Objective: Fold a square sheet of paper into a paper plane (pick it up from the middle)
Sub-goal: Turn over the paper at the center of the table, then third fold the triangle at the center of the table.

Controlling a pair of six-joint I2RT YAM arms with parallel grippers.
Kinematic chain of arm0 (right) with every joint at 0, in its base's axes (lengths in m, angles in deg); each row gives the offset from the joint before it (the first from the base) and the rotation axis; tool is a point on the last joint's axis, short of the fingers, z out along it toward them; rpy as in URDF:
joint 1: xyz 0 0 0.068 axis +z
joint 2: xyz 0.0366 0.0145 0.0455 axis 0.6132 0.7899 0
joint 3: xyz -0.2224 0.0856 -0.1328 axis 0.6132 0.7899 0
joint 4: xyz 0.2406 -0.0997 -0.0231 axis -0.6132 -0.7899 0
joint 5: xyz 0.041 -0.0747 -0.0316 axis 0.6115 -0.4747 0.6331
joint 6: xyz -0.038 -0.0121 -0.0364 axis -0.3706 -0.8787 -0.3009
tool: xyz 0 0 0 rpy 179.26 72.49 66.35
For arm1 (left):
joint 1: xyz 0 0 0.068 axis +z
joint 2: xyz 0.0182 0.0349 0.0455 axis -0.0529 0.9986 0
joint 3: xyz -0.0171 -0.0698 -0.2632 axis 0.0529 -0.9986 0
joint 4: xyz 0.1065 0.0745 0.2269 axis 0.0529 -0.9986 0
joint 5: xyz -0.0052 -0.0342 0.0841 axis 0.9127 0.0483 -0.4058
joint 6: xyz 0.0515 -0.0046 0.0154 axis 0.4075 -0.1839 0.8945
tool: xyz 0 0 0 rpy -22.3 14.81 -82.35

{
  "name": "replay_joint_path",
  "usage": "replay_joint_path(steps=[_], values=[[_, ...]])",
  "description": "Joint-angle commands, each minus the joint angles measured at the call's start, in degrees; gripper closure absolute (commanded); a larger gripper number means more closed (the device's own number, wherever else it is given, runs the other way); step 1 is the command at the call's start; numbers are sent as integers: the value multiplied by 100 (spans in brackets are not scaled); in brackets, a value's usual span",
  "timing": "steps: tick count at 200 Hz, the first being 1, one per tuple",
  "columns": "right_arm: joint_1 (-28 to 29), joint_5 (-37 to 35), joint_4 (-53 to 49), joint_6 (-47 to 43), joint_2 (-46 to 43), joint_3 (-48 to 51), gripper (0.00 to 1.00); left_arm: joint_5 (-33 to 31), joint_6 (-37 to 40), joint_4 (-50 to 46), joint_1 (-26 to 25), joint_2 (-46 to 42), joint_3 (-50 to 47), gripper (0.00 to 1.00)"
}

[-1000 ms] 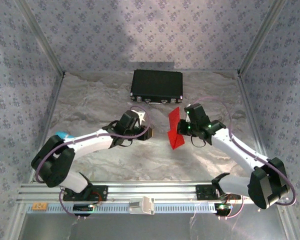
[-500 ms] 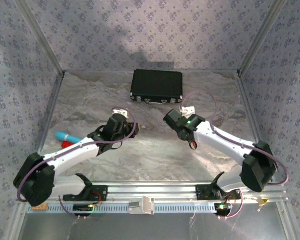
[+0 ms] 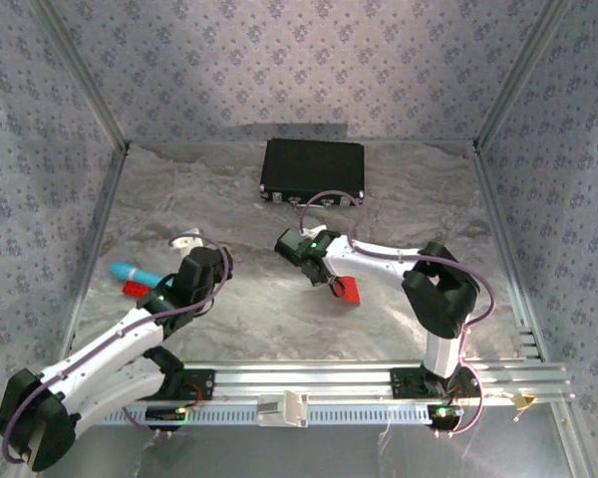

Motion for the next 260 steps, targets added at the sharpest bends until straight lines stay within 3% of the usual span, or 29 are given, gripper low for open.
replay_joint_path(steps=[1,37,64,85,111,128,160,260], values=[[-9,1157,628,-207,0,-90,83,-126,-63,-163,33,-18,4,58],[-479,2365,1783,-149,-881,846,69,423,177,259,61,400,31,55],[-1375,3717,3010,-95,-1839,2125,63,1123,441,241,70,1250,442,55],[-2115,4566,3935,334,-2448,3069,67,1910,642,484,68,1908,729,58],[-2731,5255,4485,536,-2596,3633,79,2832,627,867,54,2686,1017,64],[-2853,5447,4559,566,-2467,3702,88,3198,672,854,-47,3182,1294,67],[-2890,5794,4834,692,-2011,3703,94,3719,624,900,-232,3825,1655,69],[-3330,6230,5667,1116,-1104,4446,95,5222,-244,2192,-282,4782,1661,57]])
